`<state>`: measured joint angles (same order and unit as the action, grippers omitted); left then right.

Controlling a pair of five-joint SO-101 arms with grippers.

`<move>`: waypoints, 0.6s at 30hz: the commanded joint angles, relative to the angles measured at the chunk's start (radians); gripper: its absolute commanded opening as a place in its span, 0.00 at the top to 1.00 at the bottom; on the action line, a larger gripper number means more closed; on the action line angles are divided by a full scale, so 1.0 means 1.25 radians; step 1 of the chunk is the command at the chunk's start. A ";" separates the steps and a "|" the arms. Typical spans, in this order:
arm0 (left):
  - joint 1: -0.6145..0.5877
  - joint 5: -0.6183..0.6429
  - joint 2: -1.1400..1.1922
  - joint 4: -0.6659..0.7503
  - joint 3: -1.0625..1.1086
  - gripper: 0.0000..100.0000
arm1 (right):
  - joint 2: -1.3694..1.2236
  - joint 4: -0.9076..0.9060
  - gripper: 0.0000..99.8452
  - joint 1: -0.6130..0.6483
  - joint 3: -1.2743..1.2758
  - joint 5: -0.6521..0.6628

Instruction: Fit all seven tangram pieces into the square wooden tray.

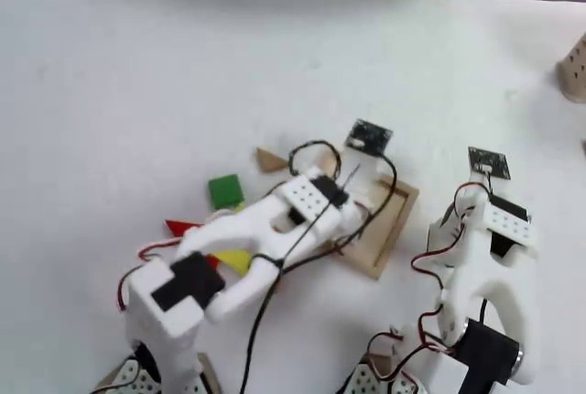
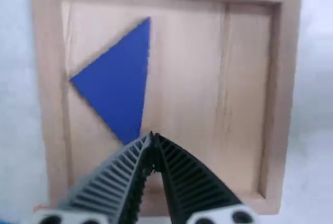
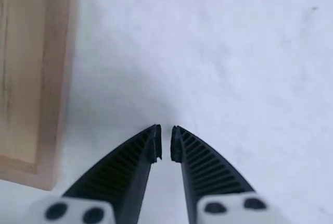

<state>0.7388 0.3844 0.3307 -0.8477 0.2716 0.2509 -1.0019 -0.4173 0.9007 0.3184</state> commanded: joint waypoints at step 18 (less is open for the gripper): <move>-0.096 -0.007 -0.021 -0.018 -0.075 0.98 | 0.013 0.012 0.96 0.006 0.000 0.012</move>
<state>0.6099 0.3859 0.3429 -0.8984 0.2332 0.2509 -1.0019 -0.4173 0.9053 0.3184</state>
